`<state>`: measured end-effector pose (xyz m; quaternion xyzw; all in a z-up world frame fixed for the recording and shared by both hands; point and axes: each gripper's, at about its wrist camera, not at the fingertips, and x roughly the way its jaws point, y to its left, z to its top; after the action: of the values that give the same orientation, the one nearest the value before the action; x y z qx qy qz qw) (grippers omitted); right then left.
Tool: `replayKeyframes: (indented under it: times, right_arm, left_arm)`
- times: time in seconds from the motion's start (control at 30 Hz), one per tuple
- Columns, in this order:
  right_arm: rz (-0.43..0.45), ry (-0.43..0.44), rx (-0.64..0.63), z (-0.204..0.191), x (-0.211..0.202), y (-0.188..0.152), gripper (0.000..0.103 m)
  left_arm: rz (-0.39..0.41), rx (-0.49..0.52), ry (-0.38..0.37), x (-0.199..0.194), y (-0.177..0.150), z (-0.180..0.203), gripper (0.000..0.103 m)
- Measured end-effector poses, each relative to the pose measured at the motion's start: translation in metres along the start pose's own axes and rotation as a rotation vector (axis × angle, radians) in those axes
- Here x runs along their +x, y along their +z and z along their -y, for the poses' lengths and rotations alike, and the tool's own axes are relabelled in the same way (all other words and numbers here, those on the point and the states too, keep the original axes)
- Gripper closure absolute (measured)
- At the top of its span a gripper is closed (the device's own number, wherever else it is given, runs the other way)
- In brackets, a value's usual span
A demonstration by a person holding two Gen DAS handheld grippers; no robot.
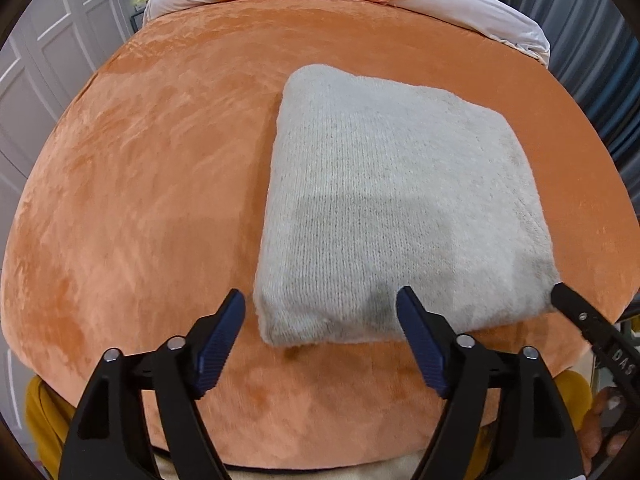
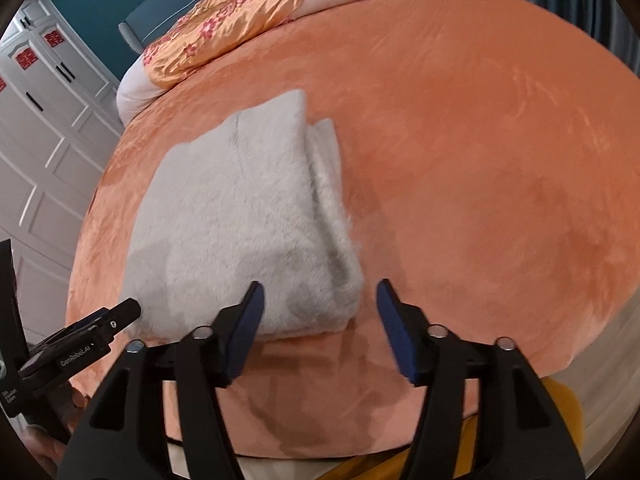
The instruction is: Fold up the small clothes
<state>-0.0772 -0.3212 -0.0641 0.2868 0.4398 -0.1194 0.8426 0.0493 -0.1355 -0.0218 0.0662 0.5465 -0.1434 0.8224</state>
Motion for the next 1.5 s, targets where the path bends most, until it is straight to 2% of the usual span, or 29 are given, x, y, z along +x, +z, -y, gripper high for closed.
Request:
replayKeyframes:
  times: [0.1, 0.2, 0.27, 0.37, 0.5, 0.8, 1.17, 1.5]
  right_arm:
    - [-0.015, 0.002, -0.007, -0.003, 0.006, -0.004, 0.03]
    - [-0.042, 0.044, 0.015, 0.001, 0.014, -0.004, 0.027]
    - [-0.053, 0.07, 0.039, 0.006, 0.018, -0.004, 0.026]
    - [-0.074, 0.112, 0.087, 0.014, 0.028, 0.001, 0.026]
    - [-0.097, 0.198, 0.148, 0.017, 0.039, 0.01, 0.026]
    - [-0.129, 0.189, 0.172, 0.011, 0.065, 0.014, 0.022]
    - [-0.129, 0.214, 0.162, 0.01, 0.077, 0.022, 0.019]
    - [-0.115, 0.219, 0.151, 0.002, 0.084, 0.028, 0.019]
  left_arm:
    - [-0.02, 0.009, -0.008, 0.001, -0.002, -0.005, 0.017]
    - [-0.062, -0.031, -0.075, 0.008, -0.004, -0.021, 0.017]
    - [-0.088, -0.097, -0.143, 0.013, -0.006, -0.038, 0.017]
    - [-0.098, -0.181, -0.176, 0.019, -0.006, -0.058, 0.017]
    - [-0.102, -0.203, -0.211, 0.024, 0.002, -0.061, 0.017]
    - [-0.092, -0.111, -0.187, 0.042, 0.03, -0.025, 0.016]
    - [-0.094, -0.114, -0.192, 0.063, 0.045, -0.021, 0.005]
    - [-0.096, -0.124, -0.214, 0.075, 0.051, -0.02, 0.005]
